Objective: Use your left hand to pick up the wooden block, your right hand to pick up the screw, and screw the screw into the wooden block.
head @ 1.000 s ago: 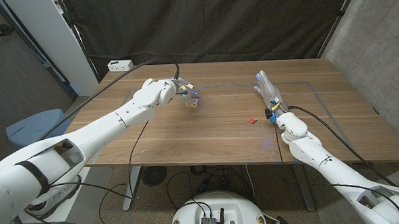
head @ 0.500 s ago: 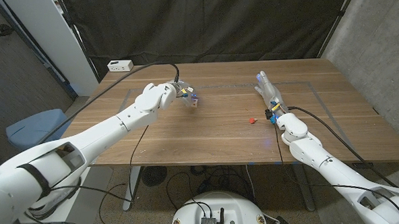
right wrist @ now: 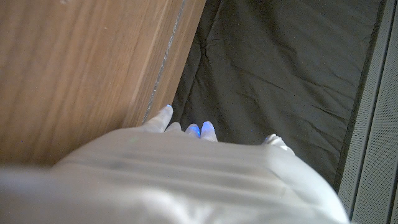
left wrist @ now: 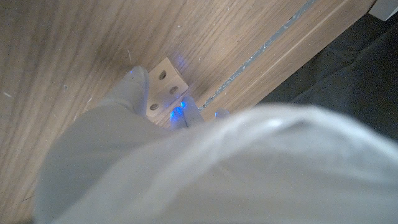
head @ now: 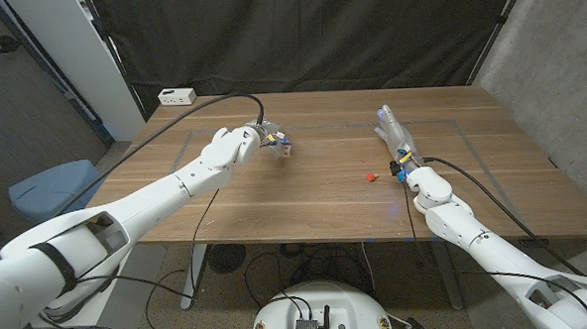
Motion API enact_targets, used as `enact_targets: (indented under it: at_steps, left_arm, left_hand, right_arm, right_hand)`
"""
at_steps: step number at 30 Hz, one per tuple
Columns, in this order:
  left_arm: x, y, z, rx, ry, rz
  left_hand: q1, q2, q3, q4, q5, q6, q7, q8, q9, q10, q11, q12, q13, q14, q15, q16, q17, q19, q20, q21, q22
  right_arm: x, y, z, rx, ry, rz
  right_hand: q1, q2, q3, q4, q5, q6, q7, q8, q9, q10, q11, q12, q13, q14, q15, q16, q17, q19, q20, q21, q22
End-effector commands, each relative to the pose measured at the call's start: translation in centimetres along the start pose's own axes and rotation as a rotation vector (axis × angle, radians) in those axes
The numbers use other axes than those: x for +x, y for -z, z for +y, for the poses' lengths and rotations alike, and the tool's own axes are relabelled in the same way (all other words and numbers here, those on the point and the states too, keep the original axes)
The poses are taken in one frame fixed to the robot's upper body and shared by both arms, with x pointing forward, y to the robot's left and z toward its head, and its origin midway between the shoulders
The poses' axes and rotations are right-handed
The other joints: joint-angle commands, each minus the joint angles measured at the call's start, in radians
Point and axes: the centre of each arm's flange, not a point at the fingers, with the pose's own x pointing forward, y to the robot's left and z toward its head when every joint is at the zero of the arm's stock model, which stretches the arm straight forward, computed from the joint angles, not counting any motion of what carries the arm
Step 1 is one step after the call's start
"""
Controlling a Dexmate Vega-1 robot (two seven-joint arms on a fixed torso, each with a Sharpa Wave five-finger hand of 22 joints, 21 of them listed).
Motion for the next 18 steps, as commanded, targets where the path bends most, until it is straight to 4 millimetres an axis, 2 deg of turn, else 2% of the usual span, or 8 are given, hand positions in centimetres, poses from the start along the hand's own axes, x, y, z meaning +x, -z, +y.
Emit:
enact_targets:
  at_steps: [1, 18]
  left_arm:
    - [0.40, -0.22, -0.30, -0.002, -0.018, -0.008]
    - [0.82, -0.67, -0.27, -0.002, -0.052, -0.026]
  left_hand:
    - [0.014, -0.001, -0.004, -0.002, -0.002, 0.014, -0.002, 0.004, 0.002, 0.014, -0.005, 0.009, 0.007, 0.018, -0.004, 0.005, 0.002, 0.007, 0.003, 0.000, 0.002]
    - [0.041, -0.001, -0.017, -0.004, 0.000, 0.126, -0.029, 0.026, 0.005, 0.106, -0.012, 0.071, 0.036, 0.101, -0.047, 0.008, 0.004, 0.053, -0.007, -0.001, 0.002]
  right_arm:
    - [-0.11, 0.15, 0.18, -0.001, -0.002, 0.003]
    - [-0.17, 0.18, 0.08, -0.003, 0.000, 0.006]
  right_hand:
    - [-0.002, -0.005, -0.002, -0.004, -0.001, -0.008, -0.002, 0.005, 0.004, -0.004, -0.007, 0.004, 0.002, -0.008, -0.001, 0.010, 0.002, 0.001, 0.004, 0.005, 0.002]
    - [-0.001, -0.004, -0.001, -0.005, -0.002, -0.008, -0.002, 0.005, 0.004, -0.003, -0.007, 0.005, 0.002, -0.008, -0.002, 0.010, 0.001, 0.001, 0.004, 0.005, 0.002]
